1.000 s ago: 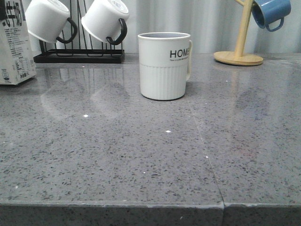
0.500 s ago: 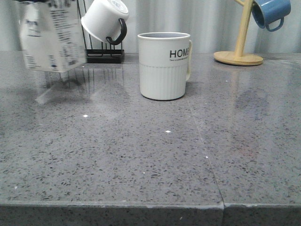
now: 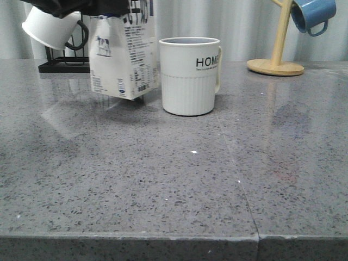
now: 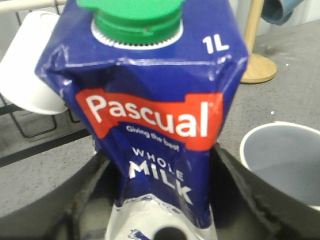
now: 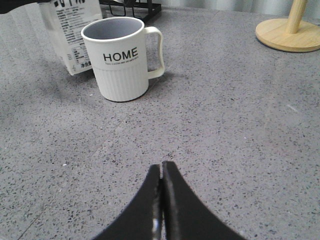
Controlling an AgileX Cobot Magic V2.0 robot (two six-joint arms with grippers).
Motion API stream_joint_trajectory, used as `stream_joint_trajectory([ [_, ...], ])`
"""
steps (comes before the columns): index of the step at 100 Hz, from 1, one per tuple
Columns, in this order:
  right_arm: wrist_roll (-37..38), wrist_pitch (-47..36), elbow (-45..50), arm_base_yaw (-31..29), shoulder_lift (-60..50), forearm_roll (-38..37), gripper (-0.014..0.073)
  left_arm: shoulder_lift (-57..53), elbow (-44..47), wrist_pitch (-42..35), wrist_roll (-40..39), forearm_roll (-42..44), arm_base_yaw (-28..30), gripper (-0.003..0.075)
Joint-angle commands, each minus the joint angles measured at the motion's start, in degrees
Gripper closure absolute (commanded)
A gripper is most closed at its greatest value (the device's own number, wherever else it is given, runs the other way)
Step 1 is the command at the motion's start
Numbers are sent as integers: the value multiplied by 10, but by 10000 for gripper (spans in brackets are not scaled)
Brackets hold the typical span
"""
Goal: Place milk next to cup
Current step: 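Lower the carton beside the mug and open the left gripper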
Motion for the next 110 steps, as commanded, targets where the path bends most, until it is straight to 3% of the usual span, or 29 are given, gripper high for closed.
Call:
stream_joint_trajectory([
  [1, -3, -42, -15, 0, 2, -7, 660, -8, -22, -65, -6, -1, -14, 478],
  [30, -3, -42, -15, 0, 2, -7, 660, 8, -22, -62, -6, -1, -17, 461],
  [37, -3, -42, -15, 0, 2, -7, 660, 8, -22, -62, -6, -1, -17, 374],
  [47, -3, -42, -15, 0, 2, -7, 660, 8, -22, -61, -6, -9, -17, 164],
  [54, -3, -42, -15, 0, 2, -7, 660, 8, -22, -53, -6, -16, -17, 90],
  [78, -3, -42, -15, 0, 2, -7, 660, -9, -22, -27, -6, -16, -17, 83],
  [110, -3, -42, -15, 0, 2, -7, 660, -114, 40, 2, 19, -12, -17, 91],
])
